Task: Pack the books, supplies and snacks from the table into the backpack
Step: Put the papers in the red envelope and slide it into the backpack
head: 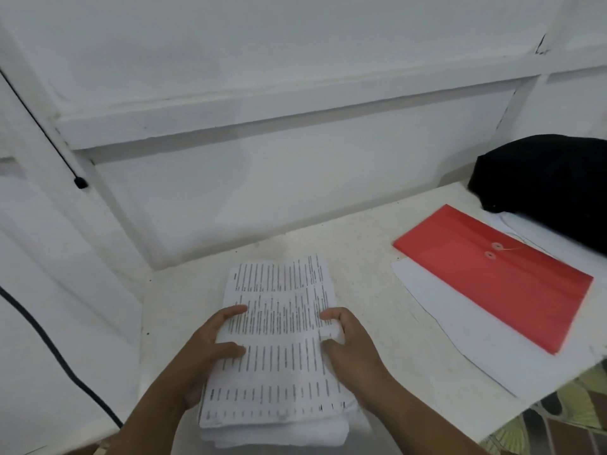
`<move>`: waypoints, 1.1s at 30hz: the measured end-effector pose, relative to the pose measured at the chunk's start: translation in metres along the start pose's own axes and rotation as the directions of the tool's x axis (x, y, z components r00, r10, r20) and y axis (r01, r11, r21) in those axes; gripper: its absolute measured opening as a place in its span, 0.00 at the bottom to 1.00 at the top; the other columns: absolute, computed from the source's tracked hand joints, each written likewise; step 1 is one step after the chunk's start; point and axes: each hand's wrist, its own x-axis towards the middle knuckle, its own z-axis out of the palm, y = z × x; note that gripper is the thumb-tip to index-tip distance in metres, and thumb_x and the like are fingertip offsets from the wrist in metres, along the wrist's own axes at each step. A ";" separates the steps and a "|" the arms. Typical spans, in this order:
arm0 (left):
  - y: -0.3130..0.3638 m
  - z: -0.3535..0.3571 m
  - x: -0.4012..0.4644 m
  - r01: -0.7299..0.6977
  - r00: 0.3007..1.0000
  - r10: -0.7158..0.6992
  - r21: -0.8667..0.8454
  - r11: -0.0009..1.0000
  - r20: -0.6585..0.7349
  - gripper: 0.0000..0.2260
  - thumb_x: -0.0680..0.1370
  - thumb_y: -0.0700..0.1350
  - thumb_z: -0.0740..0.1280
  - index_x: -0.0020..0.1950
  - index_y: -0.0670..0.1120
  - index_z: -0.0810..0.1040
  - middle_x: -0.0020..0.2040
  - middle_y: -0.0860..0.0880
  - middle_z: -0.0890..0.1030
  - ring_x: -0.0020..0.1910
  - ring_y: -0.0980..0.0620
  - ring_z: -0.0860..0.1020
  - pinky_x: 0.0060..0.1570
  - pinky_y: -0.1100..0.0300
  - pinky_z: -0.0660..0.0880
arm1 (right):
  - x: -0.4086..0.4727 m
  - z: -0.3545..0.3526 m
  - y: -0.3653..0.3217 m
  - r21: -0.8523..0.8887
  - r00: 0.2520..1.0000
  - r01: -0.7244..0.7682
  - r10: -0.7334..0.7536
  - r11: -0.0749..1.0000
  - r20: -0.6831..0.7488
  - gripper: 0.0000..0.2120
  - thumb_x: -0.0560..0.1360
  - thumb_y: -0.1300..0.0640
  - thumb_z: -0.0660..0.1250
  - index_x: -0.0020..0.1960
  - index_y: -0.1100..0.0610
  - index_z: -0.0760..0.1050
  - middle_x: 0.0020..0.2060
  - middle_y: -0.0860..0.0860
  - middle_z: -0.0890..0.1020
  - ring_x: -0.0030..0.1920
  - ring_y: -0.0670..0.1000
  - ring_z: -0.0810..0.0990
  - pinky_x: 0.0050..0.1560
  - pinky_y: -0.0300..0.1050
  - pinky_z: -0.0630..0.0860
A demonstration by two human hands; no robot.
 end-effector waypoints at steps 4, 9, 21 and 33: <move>-0.004 0.007 -0.001 -0.018 1.000 0.018 -0.056 0.998 -0.002 0.27 0.71 0.36 0.72 0.67 0.54 0.74 0.68 0.42 0.74 0.52 0.32 0.83 0.42 0.43 0.83 | -0.001 -0.011 -0.002 0.036 1.000 -0.004 0.003 0.999 0.017 0.18 0.78 0.65 0.60 0.57 0.43 0.73 0.52 0.39 0.81 0.42 0.39 0.83 0.45 0.44 0.83; -0.008 0.018 -0.003 -0.009 0.999 0.025 -0.361 0.932 0.038 0.31 0.64 0.35 0.75 0.65 0.54 0.76 0.68 0.41 0.75 0.56 0.31 0.81 0.41 0.44 0.83 | 0.003 -0.025 -0.011 0.133 0.998 -0.046 0.041 0.990 0.041 0.14 0.79 0.61 0.62 0.56 0.43 0.76 0.53 0.44 0.82 0.48 0.48 0.85 0.46 0.49 0.85; 0.000 0.065 0.005 0.095 0.990 -0.095 -0.005 0.995 -0.109 0.23 0.75 0.29 0.67 0.65 0.50 0.74 0.62 0.40 0.79 0.54 0.36 0.83 0.50 0.41 0.81 | 0.039 -0.103 -0.004 0.369 0.924 -0.316 0.195 0.874 0.330 0.20 0.73 0.75 0.66 0.61 0.59 0.78 0.53 0.60 0.85 0.51 0.64 0.85 0.55 0.66 0.79; -0.001 0.114 0.008 0.166 0.951 -0.198 -0.148 0.975 -0.238 0.22 0.76 0.28 0.60 0.64 0.49 0.74 0.63 0.37 0.76 0.55 0.30 0.80 0.49 0.38 0.80 | 0.070 -0.138 0.021 0.254 0.828 -0.348 0.169 0.902 0.534 0.18 0.74 0.73 0.56 0.58 0.59 0.75 0.58 0.59 0.83 0.57 0.63 0.83 0.60 0.63 0.78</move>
